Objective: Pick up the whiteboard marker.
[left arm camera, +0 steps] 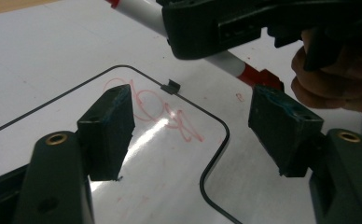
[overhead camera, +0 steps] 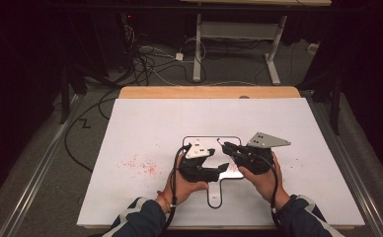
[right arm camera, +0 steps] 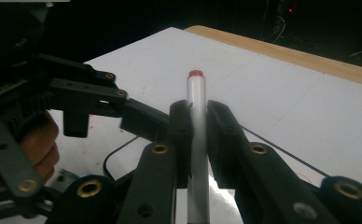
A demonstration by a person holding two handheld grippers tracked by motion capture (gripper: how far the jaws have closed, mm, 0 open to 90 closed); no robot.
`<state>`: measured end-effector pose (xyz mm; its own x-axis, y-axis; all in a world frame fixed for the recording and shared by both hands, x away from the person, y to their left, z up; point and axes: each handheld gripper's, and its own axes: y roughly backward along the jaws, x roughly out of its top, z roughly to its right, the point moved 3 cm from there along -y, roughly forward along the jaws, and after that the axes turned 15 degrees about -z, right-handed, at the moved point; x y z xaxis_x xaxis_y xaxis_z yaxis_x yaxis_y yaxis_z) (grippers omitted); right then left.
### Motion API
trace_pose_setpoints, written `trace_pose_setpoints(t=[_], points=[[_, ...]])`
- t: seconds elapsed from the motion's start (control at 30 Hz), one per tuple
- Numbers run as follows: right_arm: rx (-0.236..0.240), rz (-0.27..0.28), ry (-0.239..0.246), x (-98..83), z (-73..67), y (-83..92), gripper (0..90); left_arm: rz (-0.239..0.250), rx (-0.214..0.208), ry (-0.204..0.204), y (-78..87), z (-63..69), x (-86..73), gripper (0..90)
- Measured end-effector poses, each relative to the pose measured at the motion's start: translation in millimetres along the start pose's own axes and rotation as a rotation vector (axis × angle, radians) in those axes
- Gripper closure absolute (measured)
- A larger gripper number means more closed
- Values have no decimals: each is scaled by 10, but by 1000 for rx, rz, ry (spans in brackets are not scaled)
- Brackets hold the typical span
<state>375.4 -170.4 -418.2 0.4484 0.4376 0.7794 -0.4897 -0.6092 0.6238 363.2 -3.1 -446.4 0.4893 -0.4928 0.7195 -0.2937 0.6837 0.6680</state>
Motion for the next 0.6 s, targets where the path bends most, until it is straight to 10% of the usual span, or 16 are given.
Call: trace_pose_setpoints(t=[0.6], points=[[5, 37, 12, -40, -128, -41, 814, 40, -57, 4, -130, 17, 82, 562]])
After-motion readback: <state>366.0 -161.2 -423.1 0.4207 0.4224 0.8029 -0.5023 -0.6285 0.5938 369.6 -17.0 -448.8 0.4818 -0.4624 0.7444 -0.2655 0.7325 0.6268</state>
